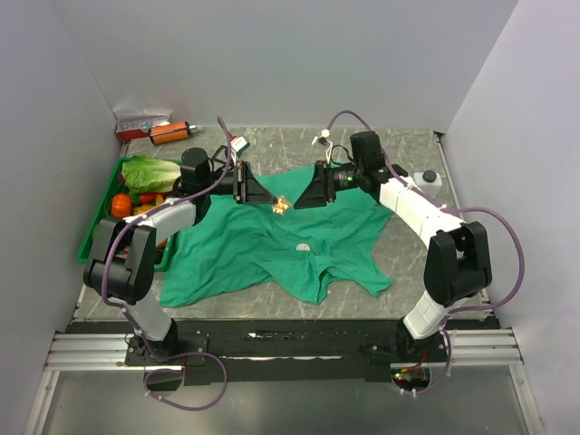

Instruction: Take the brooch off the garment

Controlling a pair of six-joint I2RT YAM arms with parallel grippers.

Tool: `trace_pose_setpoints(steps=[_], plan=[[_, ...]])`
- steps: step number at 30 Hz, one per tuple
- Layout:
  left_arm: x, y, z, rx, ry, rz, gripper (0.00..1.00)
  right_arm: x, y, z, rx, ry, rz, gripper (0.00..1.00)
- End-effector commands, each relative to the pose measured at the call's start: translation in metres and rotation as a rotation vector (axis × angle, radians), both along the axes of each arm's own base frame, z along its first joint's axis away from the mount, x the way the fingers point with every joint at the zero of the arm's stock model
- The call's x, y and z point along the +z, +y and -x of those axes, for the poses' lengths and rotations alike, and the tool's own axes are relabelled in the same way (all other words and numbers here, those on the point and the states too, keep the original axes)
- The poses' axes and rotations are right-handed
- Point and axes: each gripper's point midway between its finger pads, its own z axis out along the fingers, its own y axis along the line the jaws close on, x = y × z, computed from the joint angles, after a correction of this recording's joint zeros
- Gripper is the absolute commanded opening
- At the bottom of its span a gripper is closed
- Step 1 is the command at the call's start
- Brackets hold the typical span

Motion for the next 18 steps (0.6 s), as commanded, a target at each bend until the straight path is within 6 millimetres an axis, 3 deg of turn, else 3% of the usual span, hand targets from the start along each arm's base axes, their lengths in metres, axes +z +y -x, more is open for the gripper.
trace_pose_setpoints(steps=[1,18], plan=[[0.017,-0.001,-0.002,-0.015,-0.067,0.026,0.01,0.027,0.004,0.016,0.036,-0.093,-0.043,0.54],[0.016,-0.004,-0.002,-0.027,-0.064,0.023,0.01,0.025,0.028,0.011,0.076,-0.039,-0.063,0.49]])
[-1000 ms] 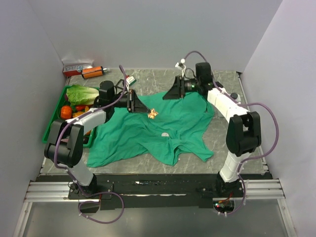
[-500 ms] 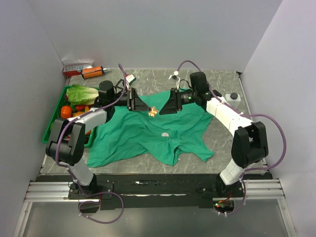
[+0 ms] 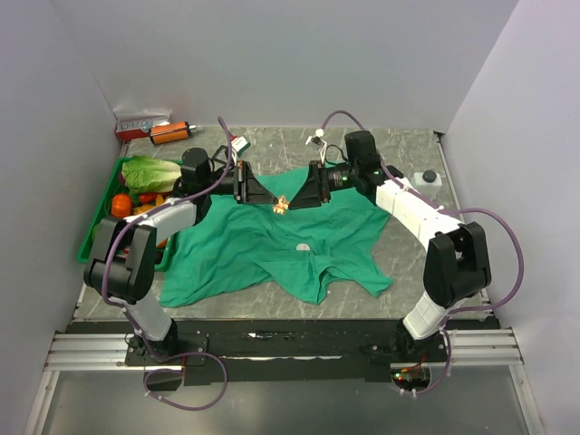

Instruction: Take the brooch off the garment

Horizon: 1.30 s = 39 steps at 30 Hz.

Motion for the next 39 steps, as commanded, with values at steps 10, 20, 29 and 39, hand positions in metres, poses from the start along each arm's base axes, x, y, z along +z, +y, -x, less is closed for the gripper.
trace_pose_setpoints(steps=[10,20,29,39], plan=[[0.017,-0.004,-0.004,-0.031,-0.077,0.021,0.01,0.013,0.017,-0.001,0.053,-0.021,-0.047,0.37],[0.014,-0.005,-0.008,-0.032,-0.067,0.019,0.01,0.016,0.016,-0.002,0.055,-0.033,-0.046,0.38],[0.013,-0.006,-0.01,-0.04,-0.066,0.018,0.01,0.027,0.007,-0.007,0.052,0.008,-0.101,0.38],[0.015,-0.007,-0.01,-0.043,-0.067,0.019,0.01,0.019,0.007,-0.013,0.025,0.011,-0.07,0.36]])
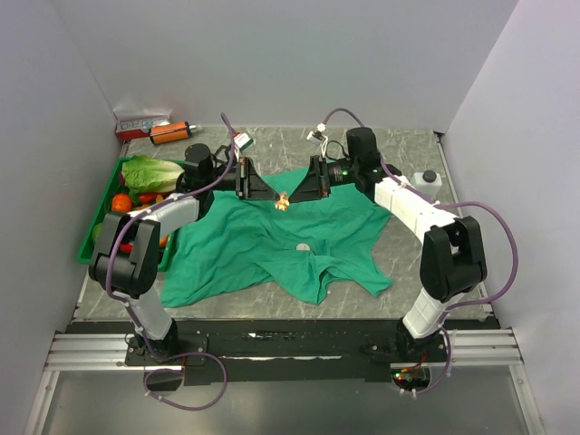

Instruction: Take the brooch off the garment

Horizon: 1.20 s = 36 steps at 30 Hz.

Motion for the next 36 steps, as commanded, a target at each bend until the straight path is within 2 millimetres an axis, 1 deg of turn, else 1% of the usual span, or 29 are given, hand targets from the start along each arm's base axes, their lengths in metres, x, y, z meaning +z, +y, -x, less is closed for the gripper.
trace_pose_setpoints(steps=[1,7,9,10,14,15,17,18,20,21,24,26,30,31,32,33,34,35,36], plan=[[0.013,-0.002,0.0,-0.031,-0.059,0.016,0.01,0.012,0.004,-0.002,0.022,-0.055,-0.02,0.36],[0.014,-0.003,0.001,-0.032,-0.063,0.016,0.01,0.008,0.006,-0.002,0.017,-0.074,-0.005,0.34],[0.014,-0.003,0.001,-0.034,-0.063,0.016,0.01,0.007,0.007,-0.002,0.017,-0.076,-0.001,0.28],[0.014,-0.003,0.001,-0.034,-0.064,0.016,0.01,0.006,0.008,-0.002,0.015,-0.082,0.003,0.23],[0.014,-0.003,0.001,-0.034,-0.065,0.017,0.01,0.004,0.009,-0.004,0.005,-0.089,0.02,0.14],[0.015,-0.003,0.001,-0.036,-0.067,0.017,0.01,0.003,0.009,-0.004,0.005,-0.089,0.023,0.1],[0.014,-0.004,0.002,-0.037,-0.067,0.016,0.01,0.003,0.009,-0.004,0.012,-0.094,0.019,0.05],[0.014,-0.003,0.001,-0.032,-0.069,0.015,0.1,0.004,0.009,-0.004,0.014,-0.092,0.016,0.0],[0.014,-0.003,0.003,-0.034,-0.076,0.01,0.23,0.005,0.009,-0.006,0.012,-0.087,0.01,0.0],[0.015,-0.002,0.003,-0.032,-0.08,0.01,0.32,0.005,0.009,-0.008,0.007,-0.082,0.008,0.0],[0.018,-0.002,0.008,-0.038,-0.108,0.022,0.41,0.005,0.009,-0.01,-0.001,-0.064,0.009,0.0],[0.021,-0.001,0.011,-0.043,-0.122,0.035,0.43,0.004,0.009,-0.013,-0.013,-0.063,0.013,0.0],[0.018,-0.005,0.012,-0.054,-0.109,0.024,0.45,0.005,0.012,-0.019,-0.035,-0.067,0.021,0.0],[0.015,-0.006,0.009,-0.038,-0.13,0.019,0.45,0.008,0.012,-0.021,-0.04,-0.076,0.022,0.0],[0.009,-0.007,0.008,-0.028,-0.072,-0.009,0.46,0.007,0.011,-0.023,-0.048,-0.077,0.028,0.0],[0.003,-0.007,0.003,-0.011,-0.117,-0.026,0.46,0.007,0.011,-0.025,-0.063,-0.081,0.036,0.0],[0.003,-0.009,-0.003,0.02,-0.132,-0.043,0.47,0.009,0.011,-0.027,-0.07,-0.085,0.037,0.0],[-0.005,-0.008,-0.002,0.032,-0.093,-0.074,0.48,0.009,0.012,-0.027,-0.077,-0.083,0.041,0.0],[-0.005,-0.009,-0.004,0.043,-0.132,-0.081,0.48,0.008,0.011,-0.03,-0.094,-0.082,0.05,0.0]])
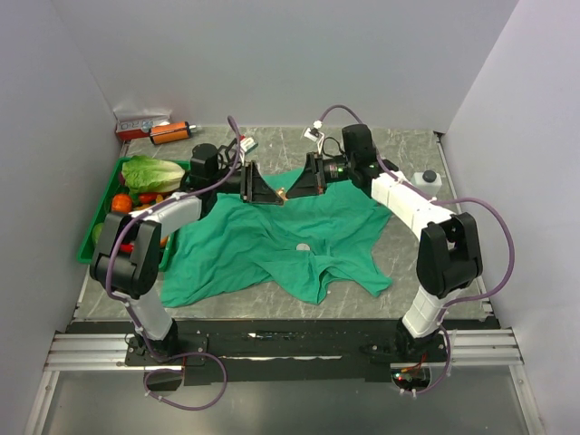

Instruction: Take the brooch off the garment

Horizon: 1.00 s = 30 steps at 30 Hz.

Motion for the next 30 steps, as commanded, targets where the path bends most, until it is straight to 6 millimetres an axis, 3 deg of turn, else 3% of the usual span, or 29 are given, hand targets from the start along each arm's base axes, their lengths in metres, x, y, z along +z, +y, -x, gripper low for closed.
trace_pose_setpoints(steps=[1,4,14,30], plan=[[0.005,-0.002,-0.007,0.07,-0.12,-0.052,0.49,0.015,0.005,-0.014,-0.049,-0.059,0.004,0.0],[0.009,-0.001,-0.007,0.1,-0.143,-0.034,0.54,0.012,0.005,-0.015,-0.061,-0.053,0.015,0.0],[0.015,-0.003,-0.001,0.098,-0.211,-0.014,0.56,0.009,0.004,-0.019,-0.086,-0.047,0.035,0.0],[0.004,-0.015,-0.007,0.124,-0.169,-0.067,0.46,0.009,0.004,-0.016,-0.083,-0.056,0.032,0.0]])
